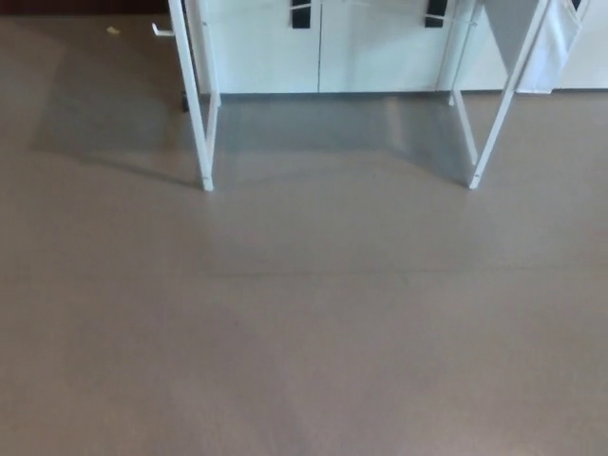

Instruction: The robot walks towards a desk on which a shovel is kept on the left hand side and a container is kept on the right hand side. The robot picks up the shovel using its left hand and places it in the container.

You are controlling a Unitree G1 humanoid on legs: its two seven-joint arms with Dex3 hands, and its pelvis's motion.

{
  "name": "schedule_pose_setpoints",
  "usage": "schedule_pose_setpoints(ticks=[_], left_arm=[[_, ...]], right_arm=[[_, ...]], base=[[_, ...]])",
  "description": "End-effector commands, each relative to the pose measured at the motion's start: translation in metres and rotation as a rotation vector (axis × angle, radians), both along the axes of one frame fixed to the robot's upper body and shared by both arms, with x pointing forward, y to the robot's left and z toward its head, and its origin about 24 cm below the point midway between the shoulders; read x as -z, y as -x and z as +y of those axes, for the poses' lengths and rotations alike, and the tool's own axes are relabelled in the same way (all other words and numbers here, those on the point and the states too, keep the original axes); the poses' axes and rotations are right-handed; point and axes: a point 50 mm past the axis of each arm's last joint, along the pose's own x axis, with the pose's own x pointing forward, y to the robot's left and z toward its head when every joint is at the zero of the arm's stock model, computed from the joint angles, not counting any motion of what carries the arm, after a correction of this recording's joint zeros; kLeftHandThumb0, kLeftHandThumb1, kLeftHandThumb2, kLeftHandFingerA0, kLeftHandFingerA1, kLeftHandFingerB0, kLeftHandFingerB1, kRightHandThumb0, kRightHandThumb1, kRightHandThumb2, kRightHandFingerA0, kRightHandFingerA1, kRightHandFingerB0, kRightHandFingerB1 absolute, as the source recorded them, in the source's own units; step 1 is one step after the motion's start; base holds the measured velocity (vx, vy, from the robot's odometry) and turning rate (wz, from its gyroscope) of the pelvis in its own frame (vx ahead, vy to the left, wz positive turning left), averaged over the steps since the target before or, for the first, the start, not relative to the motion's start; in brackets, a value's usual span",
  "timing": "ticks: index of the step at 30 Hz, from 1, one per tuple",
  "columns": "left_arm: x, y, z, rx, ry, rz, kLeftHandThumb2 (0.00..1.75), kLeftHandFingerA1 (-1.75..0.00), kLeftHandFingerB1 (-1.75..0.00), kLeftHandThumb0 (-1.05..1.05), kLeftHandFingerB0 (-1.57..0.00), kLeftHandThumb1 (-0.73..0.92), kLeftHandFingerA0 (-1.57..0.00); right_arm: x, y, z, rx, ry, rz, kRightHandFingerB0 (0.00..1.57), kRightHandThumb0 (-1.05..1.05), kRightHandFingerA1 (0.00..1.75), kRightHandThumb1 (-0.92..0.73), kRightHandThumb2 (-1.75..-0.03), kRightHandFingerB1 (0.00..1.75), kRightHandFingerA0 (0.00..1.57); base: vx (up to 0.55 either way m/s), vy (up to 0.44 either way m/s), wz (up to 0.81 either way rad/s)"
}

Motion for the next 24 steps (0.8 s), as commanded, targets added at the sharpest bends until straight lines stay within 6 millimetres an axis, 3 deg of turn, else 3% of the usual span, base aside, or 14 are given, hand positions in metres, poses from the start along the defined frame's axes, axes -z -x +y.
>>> schedule_pose_setpoints(ticks=[1,8,9,18,23,24], left_arm=[[-0.0017,-0.0009,-0.001,0.042,-0.049,-0.025,0.59,-0.35,-0.33,-0.25,-0.39,0.61,-0.41],[-0.0015,0.0055,-0.0019,0.054,-0.054,-0.019,0.59,-0.34,-0.33,-0.25,-0.4,0.62,-0.41],[-0.0008,0.0055,-0.0016,0.049,-0.044,-0.019,0.67,-0.39,-0.38,-0.32,-0.38,0.58,-0.38],[0.0018,0.0057,-0.0059,0.059,-0.043,-0.013,0.59,-0.34,-0.33,-0.27,-0.39,0.61,-0.41],[0.0034,0.0068,-0.0059,0.066,-0.046,-0.008,0.67,-0.38,-0.38,-0.33,-0.39,0.6,-0.37],[0.003,0.007,-0.0061,0.069,-0.048,-0.012,0.59,-0.34,-0.33,-0.27,-0.4,0.62,-0.4]], right_arm=[[-0.0031,0.0006,-0.0048,-0.036,0.029,-0.019,0.5,-0.11,0.58,-0.56,-0.55,0.51,0.6],[-0.0003,0.0056,-0.0046,-0.069,0.051,-0.003,0.5,-0.16,0.58,-0.53,-0.55,0.51,0.61],[0.0,0.0054,-0.0042,-0.064,0.04,-0.001,0.51,-0.16,0.58,-0.54,-0.54,0.51,0.61],[0.0014,0.0059,-0.0037,-0.079,0.044,0.0,0.53,-0.17,0.59,-0.54,-0.54,0.52,0.63],[0.0017,0.0056,-0.0037,-0.081,0.047,-0.001,0.55,-0.16,0.59,-0.55,-0.54,0.52,0.65],[0.0016,0.0056,-0.0036,-0.074,0.035,-0.002,0.54,-0.14,0.6,-0.55,-0.54,0.53,0.63]], base=[[0.21,0.181,0.01],[0.21,0.056,0.09],[0.26,-0.07,0.11],[0.35,-0.15,0.15],[0.25,0.058,-0.16],[0.32,0.16,-0.25]])
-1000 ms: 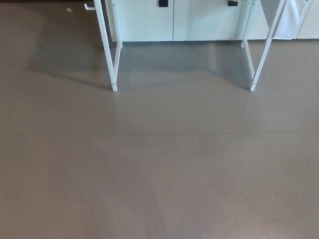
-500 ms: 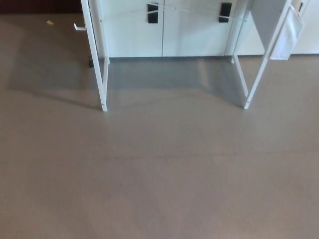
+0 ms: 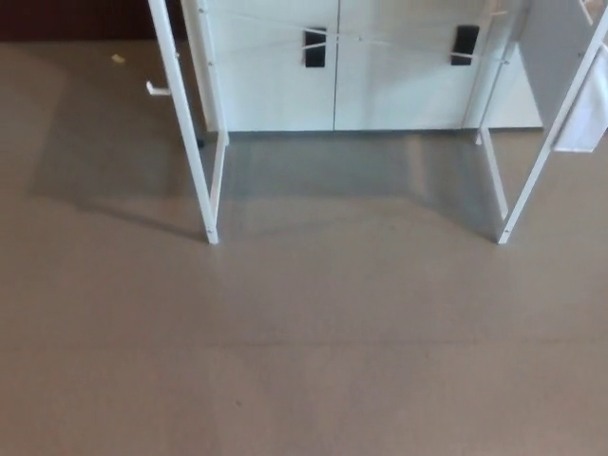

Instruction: The robot walks towards a desk on which a shovel is kept on the left hand side and a container is kept on the right hand side. The robot picks up the shovel using its left hand and places it in the container.

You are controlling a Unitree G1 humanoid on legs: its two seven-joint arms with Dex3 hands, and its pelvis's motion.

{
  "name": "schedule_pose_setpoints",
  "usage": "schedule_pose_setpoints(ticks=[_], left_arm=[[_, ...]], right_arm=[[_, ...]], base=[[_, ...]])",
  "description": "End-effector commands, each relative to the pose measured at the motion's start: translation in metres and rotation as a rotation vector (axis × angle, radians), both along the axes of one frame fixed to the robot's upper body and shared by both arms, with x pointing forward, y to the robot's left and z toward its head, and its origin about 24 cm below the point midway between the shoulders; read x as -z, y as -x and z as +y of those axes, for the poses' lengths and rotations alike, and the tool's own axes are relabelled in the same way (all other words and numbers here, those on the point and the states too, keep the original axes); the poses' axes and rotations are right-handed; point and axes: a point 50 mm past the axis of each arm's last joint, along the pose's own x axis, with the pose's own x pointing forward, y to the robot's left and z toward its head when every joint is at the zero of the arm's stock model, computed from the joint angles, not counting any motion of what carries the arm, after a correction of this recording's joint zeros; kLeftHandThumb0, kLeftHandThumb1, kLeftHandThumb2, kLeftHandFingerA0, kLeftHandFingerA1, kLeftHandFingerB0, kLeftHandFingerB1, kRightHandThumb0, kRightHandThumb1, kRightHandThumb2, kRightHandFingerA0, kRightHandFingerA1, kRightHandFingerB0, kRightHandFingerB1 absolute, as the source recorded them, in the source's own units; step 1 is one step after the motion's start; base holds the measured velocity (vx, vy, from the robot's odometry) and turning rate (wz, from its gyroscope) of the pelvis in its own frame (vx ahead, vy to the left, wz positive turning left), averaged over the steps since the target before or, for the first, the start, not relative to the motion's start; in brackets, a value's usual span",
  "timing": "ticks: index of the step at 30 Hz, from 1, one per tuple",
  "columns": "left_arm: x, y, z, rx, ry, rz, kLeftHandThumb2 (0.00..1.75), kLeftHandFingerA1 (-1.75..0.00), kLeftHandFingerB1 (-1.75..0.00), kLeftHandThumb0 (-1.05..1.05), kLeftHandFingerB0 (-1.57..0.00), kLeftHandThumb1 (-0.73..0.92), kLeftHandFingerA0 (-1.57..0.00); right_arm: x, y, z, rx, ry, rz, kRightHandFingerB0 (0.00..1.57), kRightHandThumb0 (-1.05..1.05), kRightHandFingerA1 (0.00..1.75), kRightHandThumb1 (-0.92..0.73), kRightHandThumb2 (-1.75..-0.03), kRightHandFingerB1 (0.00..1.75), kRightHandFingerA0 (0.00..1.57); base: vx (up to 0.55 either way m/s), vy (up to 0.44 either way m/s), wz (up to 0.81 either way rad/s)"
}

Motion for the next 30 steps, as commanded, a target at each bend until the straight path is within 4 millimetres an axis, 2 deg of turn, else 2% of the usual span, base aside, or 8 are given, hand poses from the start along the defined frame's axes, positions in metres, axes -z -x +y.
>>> schedule_pose_setpoints(ticks=[1,3,7,8,10,11,22,30], left_arm=[[-0.004,-0.004,0.003,0.032,-0.038,-0.038,0.66,-0.38,-0.38,-0.34,-0.39,0.6,-0.38],[-0.004,-0.004,0.002,0.032,-0.038,-0.039,0.59,-0.34,-0.33,-0.26,-0.4,0.62,-0.4],[-0.006,-0.004,-0.001,0.046,-0.05,-0.049,0.59,-0.35,-0.33,-0.26,-0.41,0.61,-0.42],[-0.006,-0.005,-0.002,0.047,-0.048,-0.053,0.67,-0.38,-0.38,-0.32,-0.4,0.59,-0.39],[-0.005,-0.007,-0.002,0.044,-0.047,-0.064,0.59,-0.34,-0.34,-0.26,-0.42,0.62,-0.42],[-0.004,-0.009,-0.003,0.037,-0.048,-0.069,0.65,-0.38,-0.38,-0.32,-0.42,0.6,-0.4],[-0.006,-0.015,-0.023,-0.075,0.019,-0.108,0.64,-0.37,-0.36,-0.26,-0.39,0.61,-0.39],[-0.007,-0.006,-0.024,0.025,-0.069,-0.069,0.66,-0.38,-0.38,-0.32,-0.4,0.6,-0.39]], right_arm=[[-0.002,0.0,-0.001,-0.012,0.009,-0.019,0.54,-0.16,0.59,-0.55,-0.54,0.52,0.64],[-0.002,0.0,-0.002,-0.026,0.022,-0.014,0.55,-0.18,0.58,-0.54,-0.54,0.52,0.65],[-0.002,0.002,-0.002,-0.019,0.012,-0.012,0.55,-0.18,0.59,-0.54,-0.54,0.52,0.66],[-0.001,0.002,-0.002,-0.017,0.013,-0.009,0.56,-0.18,0.59,-0.54,-0.54,0.52,0.65],[-0.001,0.001,-0.002,-0.012,0.007,-0.008,0.56,-0.17,0.58,-0.54,-0.54,0.53,0.65],[-0.001,0.001,-0.001,-0.009,0.003,-0.012,0.56,-0.15,0.59,-0.55,-0.54,0.53,0.65],[0.003,0.009,0.004,-0.029,0.001,0.01,0.54,-0.16,0.58,-0.57,-0.54,0.52,0.65],[0.004,0.01,0.005,-0.036,0.003,-0.003,0.57,-0.16,0.6,-0.54,-0.54,0.53,0.68]], base=[[0.41,0.156,-0.33],[0.37,0.296,-0.23],[0.28,0.192,-0.14],[0.23,0.086,0.08],[0.23,0.059,0.09],[0.24,-0.009,0.13],[0.24,-0.141,0.24],[0.27,0.049,-0.13]])
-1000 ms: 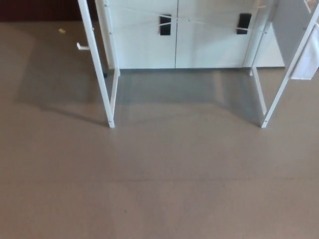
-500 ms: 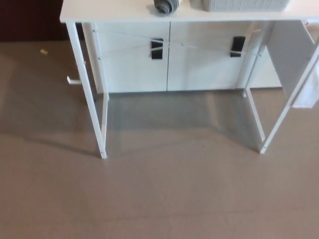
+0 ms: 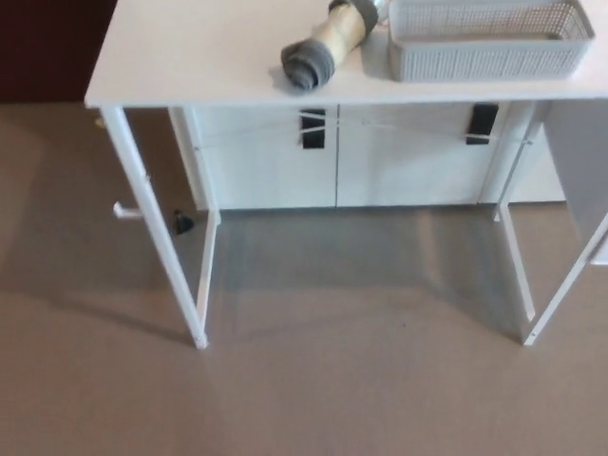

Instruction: The robot walks towards a desk on which a shovel is kept on the left hand side and a container is kept on the right hand side. The robot picks up the shovel using its left hand and places it in the container.

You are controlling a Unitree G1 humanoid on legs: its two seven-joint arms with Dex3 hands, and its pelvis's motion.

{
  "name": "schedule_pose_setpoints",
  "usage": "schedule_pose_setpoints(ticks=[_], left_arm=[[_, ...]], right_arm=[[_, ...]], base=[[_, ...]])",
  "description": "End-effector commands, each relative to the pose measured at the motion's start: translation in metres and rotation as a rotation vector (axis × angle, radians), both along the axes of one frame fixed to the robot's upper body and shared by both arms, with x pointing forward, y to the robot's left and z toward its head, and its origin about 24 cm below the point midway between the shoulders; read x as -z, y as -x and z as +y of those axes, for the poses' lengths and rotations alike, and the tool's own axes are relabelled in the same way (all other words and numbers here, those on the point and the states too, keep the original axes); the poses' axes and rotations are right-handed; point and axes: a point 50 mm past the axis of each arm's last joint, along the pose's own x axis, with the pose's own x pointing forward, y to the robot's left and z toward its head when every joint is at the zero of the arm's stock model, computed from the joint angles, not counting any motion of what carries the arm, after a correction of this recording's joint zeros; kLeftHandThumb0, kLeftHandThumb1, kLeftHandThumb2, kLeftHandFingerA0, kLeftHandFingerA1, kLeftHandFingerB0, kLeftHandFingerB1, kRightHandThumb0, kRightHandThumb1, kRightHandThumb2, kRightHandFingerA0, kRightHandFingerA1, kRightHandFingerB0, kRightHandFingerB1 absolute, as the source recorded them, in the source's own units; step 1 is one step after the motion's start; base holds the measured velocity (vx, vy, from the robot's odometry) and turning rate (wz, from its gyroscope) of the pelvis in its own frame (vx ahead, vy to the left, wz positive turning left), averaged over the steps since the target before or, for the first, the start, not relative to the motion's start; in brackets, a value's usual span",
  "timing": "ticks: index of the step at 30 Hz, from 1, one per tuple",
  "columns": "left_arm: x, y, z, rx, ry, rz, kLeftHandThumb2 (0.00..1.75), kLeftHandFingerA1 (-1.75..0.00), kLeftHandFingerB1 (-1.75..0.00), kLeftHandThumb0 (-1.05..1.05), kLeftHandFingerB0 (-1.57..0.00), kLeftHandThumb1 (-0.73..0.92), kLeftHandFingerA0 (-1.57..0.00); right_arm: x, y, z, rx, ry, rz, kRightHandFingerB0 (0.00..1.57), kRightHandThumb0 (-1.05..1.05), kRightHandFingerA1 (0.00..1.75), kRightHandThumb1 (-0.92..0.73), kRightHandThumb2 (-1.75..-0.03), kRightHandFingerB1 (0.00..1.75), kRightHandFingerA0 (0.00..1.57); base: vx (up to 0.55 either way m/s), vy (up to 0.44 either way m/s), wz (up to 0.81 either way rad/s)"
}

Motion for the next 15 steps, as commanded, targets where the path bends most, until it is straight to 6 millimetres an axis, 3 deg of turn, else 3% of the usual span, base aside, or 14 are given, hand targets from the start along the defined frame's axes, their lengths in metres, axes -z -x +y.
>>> schedule_pose_setpoints(ticks=[1,9,15], left_arm=[[-0.002,0.004,0.009,0.046,-0.095,0.031,0.59,-0.34,-0.34,-0.27,-0.41,0.61,-0.42],[-0.002,0.011,0.028,0.059,-0.166,0.061,0.6,-0.36,-0.34,-0.26,-0.43,0.63,-0.47],[-0.002,0.012,0.027,0.08,-0.173,0.055,0.6,-0.36,-0.34,-0.26,-0.43,0.63,-0.47]], right_arm=[[-0.001,-0.001,0.0,-0.009,0.004,-0.03,0.56,-0.17,0.6,-0.55,-0.54,0.53,0.67],[0.0,0.005,0.0,-0.016,0.004,-0.016,0.56,-0.18,0.59,-0.55,-0.54,0.53,0.66],[0.001,0.005,0.001,0.001,0.002,-0.022,0.57,-0.15,0.6,-0.56,-0.54,0.53,0.68]], base=[[0.39,0.169,-0.24],[0.33,0.182,-0.15],[0.21,0.0,0.1]])
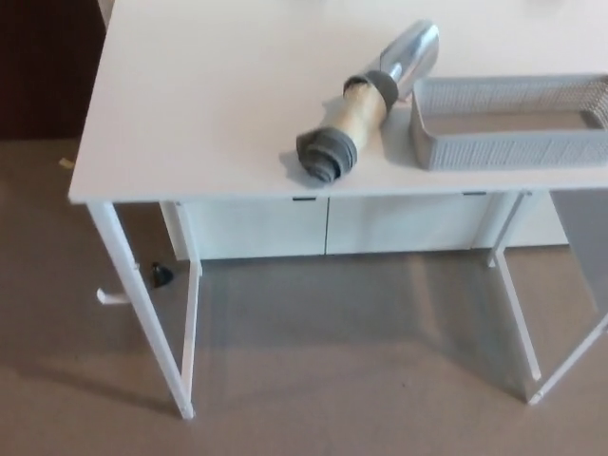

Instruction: The robot walks towards a desk on which a shovel is kept on the left hand side and a container is kept on the right hand side. The robot picks up the shovel using its left hand and places it in the container.

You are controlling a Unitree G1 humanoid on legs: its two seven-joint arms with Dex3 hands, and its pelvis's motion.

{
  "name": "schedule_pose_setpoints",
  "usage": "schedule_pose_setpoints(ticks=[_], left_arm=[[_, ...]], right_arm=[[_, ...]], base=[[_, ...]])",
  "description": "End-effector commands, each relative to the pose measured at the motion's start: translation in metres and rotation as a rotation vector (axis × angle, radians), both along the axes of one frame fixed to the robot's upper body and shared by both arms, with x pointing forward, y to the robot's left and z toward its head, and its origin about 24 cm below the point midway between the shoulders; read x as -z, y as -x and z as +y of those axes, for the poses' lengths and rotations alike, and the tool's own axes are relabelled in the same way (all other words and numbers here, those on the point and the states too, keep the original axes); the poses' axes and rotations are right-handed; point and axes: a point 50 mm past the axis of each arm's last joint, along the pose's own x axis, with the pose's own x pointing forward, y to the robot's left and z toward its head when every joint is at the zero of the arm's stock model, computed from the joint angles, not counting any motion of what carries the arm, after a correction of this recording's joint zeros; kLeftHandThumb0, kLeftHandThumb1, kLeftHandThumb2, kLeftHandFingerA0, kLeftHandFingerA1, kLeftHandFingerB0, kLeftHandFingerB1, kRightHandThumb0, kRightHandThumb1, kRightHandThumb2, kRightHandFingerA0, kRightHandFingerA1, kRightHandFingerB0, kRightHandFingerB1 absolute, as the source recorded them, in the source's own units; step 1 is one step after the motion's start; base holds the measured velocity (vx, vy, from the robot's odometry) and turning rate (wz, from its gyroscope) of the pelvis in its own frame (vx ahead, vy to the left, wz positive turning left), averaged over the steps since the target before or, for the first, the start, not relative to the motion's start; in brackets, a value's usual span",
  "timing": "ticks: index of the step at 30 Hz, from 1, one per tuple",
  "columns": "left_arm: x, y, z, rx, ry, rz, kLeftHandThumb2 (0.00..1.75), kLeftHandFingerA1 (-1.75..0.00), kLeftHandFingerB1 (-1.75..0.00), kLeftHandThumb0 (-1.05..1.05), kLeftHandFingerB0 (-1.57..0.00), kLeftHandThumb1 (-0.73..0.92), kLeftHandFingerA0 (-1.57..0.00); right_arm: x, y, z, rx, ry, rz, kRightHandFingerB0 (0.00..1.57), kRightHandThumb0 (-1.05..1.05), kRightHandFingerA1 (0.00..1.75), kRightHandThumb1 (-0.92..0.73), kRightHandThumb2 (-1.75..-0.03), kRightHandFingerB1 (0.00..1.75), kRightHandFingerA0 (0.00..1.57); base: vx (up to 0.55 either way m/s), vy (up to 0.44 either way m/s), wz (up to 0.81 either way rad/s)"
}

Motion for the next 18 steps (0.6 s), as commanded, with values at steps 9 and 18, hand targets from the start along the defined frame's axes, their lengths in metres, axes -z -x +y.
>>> schedule_pose_setpoints(ticks=[9,18], left_arm=[[-0.0025,-0.0051,0.0023,0.052,-0.046,-0.039,0.6,-0.36,-0.34,-0.28,-0.42,0.63,-0.47],[-0.0029,-0.0034,0.002,0.069,-0.063,-0.041,0.6,-0.36,-0.34,-0.28,-0.43,0.63,-0.47]], right_arm=[[-0.0023,-0.0045,-0.0011,-0.018,0.019,-0.033,0.56,-0.16,0.59,-0.57,-0.54,0.53,0.68],[-0.0027,-0.0044,0.0015,-0.025,0.012,-0.032,0.56,-0.15,0.6,-0.55,-0.54,0.54,0.67]], base=[[0.23,-0.181,0.07],[0.09,0.082,-0.02]])
